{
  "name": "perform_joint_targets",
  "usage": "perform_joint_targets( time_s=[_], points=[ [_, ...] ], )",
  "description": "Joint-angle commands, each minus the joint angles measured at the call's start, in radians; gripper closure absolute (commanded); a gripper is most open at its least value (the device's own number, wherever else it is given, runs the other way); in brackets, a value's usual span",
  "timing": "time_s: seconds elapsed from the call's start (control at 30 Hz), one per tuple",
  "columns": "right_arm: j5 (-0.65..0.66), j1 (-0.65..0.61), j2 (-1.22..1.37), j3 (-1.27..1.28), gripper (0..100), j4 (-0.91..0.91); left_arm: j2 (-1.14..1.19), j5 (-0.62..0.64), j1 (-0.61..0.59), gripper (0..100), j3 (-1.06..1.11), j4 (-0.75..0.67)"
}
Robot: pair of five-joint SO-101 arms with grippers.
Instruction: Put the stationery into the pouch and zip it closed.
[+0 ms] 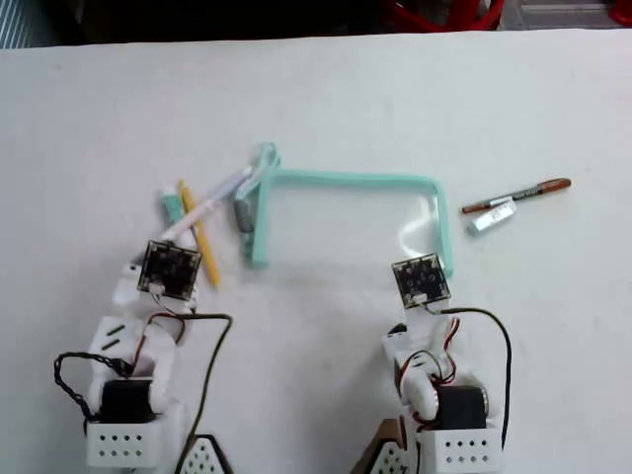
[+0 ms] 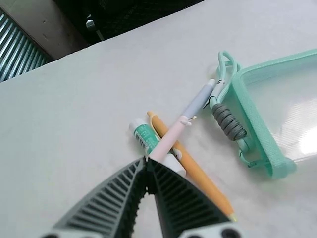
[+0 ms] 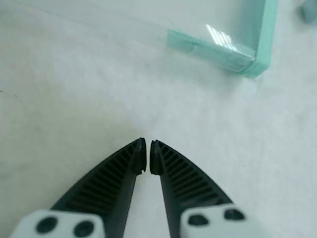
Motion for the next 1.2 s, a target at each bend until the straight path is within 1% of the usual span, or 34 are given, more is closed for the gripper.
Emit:
perform_joint_targets(
  time_s=[0.0, 0.5, 0.63, 0.7, 0.77, 0.83, 0.97, 1.07, 1.17],
  points=[
    [-0.003, 0.004, -0.002, 0.009, 97.1, 0.008, -0.013, -0.009, 0.015, 98, -0.006, -0.026],
    [-0.003, 0.004, -0.002, 0.009, 97.1, 0.008, -0.013, -0.003, 0.018, 98, 0.0, -0.02],
    [-0.003, 0.004, -0.002, 0.009, 97.1, 0.008, -0.013, -0.006, 0.099, 97, -0.003, 0.009],
    [-0.003, 0.004, -0.002, 0.009, 97.1, 0.008, -0.012, 0.006, 0.142, 91, -0.046, 0.063],
    [-0.003, 0.004, -0.002, 0.009, 97.1, 0.008, -0.008, 0.091, 0.174, 84, -0.118, 0.118],
    [-0.003, 0.004, -0.002, 0.009, 97.1, 0.008, -0.007, 0.161, 0.188, 84, -0.198, 0.149],
    [-0.003, 0.004, -0.002, 0.009, 97.1, 0.008, -0.005, 0.209, 0.191, 86, -0.272, 0.147],
    [-0.003, 0.004, -0.002, 0.009, 97.1, 0.008, -0.005, 0.218, 0.193, 86, -0.272, 0.135],
    [-0.003, 0.004, -0.002, 0.009, 97.1, 0.008, -0.005, 0.219, 0.197, 86, -0.318, 0.15]
  ],
)
